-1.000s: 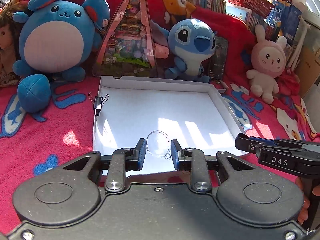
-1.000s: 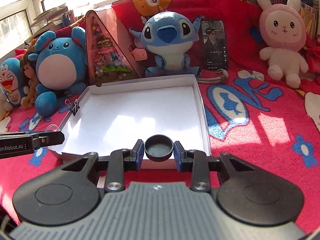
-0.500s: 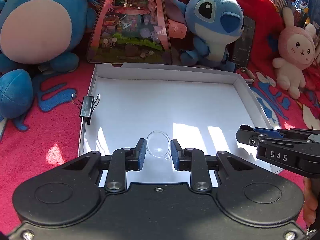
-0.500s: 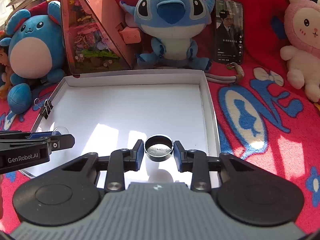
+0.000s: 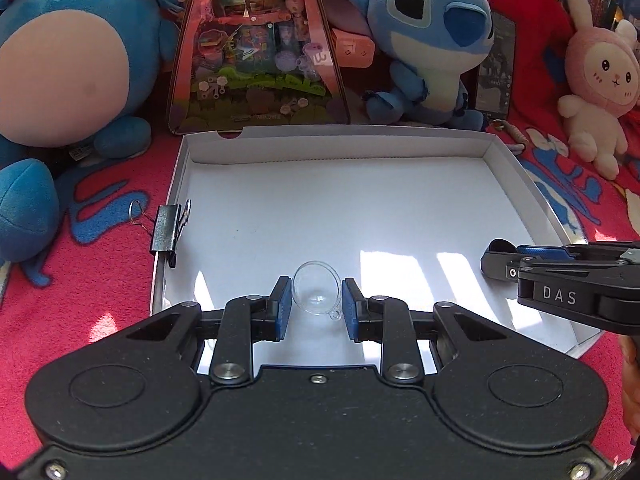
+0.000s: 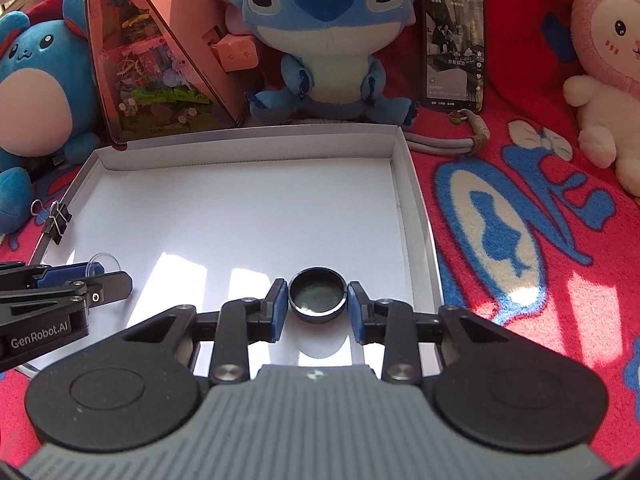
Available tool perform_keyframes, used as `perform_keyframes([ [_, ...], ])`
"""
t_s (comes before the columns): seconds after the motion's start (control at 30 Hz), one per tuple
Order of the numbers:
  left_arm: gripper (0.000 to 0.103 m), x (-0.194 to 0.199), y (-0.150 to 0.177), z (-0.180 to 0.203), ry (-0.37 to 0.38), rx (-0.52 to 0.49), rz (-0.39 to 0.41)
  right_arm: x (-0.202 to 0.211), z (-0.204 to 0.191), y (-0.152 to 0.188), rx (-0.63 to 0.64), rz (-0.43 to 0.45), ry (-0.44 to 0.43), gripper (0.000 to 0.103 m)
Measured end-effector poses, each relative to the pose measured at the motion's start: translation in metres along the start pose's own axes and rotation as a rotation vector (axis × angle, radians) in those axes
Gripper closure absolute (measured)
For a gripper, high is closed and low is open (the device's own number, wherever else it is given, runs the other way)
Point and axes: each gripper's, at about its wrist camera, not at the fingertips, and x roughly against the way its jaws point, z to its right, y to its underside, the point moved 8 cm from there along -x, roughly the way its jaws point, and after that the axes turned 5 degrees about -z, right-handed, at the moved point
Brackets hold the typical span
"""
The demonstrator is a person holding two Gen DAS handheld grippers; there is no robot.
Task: Organize rigid objects
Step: 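Carry the cup and lid into the white box and open both grippers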
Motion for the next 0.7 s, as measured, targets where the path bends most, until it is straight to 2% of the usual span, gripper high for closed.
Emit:
perform_keyframes([
  [0.17, 0.077, 0.0, 0.0, 0.002, -0.013, -0.014, 0.015, 0.0, -0.002, -0.001, 0.01, 0.007, -0.003, 0.065],
  [0.23, 0.076, 0.0, 0.0, 0.002, -0.022, -0.018, 0.02, 0.001, -0.001, -0.001, 0.01, 0.011, -0.009, 0.061],
  [0.3, 0.063, 0.0, 0.001, 0.001, -0.029, -0.019, 0.024, 0.002, 0.0, 0.0, 0.009, 0.017, -0.017, 0.059],
  [0.37, 0.059, 0.002, 0.002, 0.001, -0.031, -0.017, 0.026, 0.004, 0.0, 0.001, 0.006, 0.021, -0.025, 0.048],
  [0.43, 0.054, 0.005, 0.004, 0.001, -0.028, -0.02, 0.032, 0.008, 0.0, 0.002, 0.007, 0.033, -0.036, 0.044],
  [0.6, 0.029, 0.021, 0.011, 0.0, -0.039, -0.045, 0.068, 0.024, 0.001, 0.008, 0.02, 0.067, -0.052, 0.033],
  [0.7, 0.023, 0.033, 0.017, 0.0, -0.032, -0.055, 0.096, 0.034, 0.0, 0.013, 0.037, 0.092, -0.06, 0.027],
])
